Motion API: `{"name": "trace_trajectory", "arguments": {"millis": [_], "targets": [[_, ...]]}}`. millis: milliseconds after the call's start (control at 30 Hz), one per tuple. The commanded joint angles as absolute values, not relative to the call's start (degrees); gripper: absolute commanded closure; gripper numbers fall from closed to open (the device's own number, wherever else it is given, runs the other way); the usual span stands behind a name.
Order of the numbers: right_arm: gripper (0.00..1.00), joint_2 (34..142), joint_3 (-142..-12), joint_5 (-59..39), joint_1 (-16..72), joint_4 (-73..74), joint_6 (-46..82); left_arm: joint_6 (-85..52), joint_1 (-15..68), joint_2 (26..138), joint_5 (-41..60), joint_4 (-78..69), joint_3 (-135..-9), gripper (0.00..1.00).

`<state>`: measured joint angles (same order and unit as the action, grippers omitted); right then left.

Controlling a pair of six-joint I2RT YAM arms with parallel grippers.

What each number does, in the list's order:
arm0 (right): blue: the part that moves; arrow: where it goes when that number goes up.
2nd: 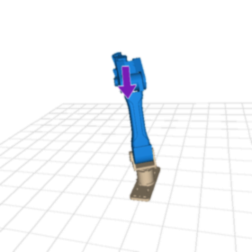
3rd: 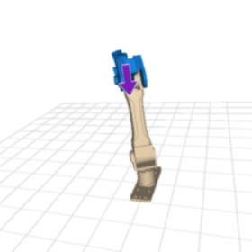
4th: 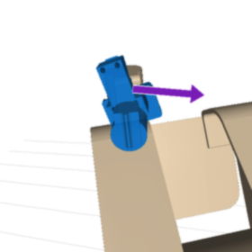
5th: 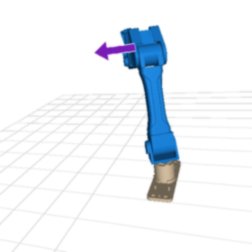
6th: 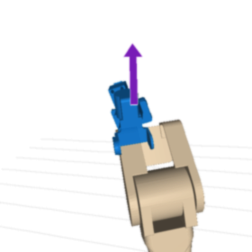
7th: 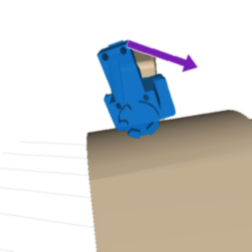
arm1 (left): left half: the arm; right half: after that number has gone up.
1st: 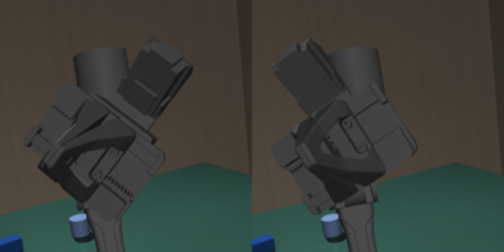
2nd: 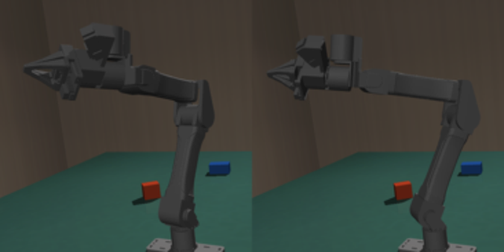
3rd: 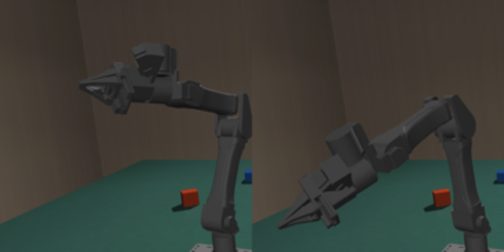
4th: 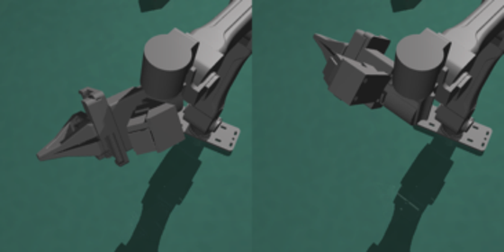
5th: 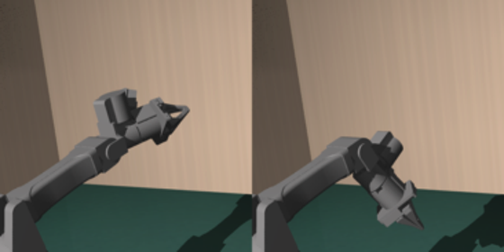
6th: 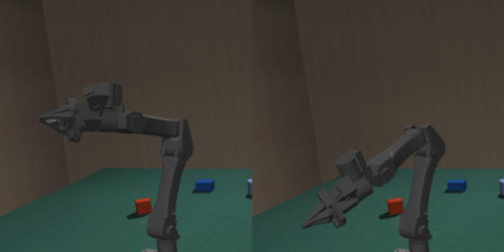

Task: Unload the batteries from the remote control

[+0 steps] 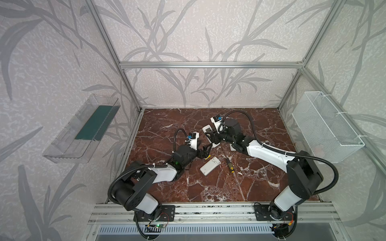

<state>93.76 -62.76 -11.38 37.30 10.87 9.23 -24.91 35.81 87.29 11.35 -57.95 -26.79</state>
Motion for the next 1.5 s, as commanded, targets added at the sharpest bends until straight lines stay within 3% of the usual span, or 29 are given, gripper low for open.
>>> {"name": "trace_trajectory", "arguments": {"millis": [0,100,300,533,867,1467], "targets": [[0.46,91.21,-62.36,-10.37,37.79,12.04,9.77,-27.06,36.82,87.86,12.30,-64.36,-28.66,0.17],[0.46,91.22,-62.58,-10.29,38.12,12.03,9.79,-27.07,37.52,87.92,12.06,-64.08,-28.70,0.19],[0.46,90.19,-62.49,-10.28,38.84,12.22,9.94,-28.71,37.99,89.85,10.71,-63.18,-29.93,0.31],[0.46,88.10,-60.76,-10.00,39.37,12.92,11.03,-29.36,38.28,91.20,8.89,-64.76,-30.58,0.58],[0.46,86.87,-60.53,-10.17,39.53,11.50,11.53,-28.74,38.30,90.86,7.98,-65.29,-30.14,0.84],[0.42,88.07,-62.64,-12.19,39.46,8.39,10.81,-30.71,38.23,89.99,12.45,-69.07,-29.53,0.92]]}}
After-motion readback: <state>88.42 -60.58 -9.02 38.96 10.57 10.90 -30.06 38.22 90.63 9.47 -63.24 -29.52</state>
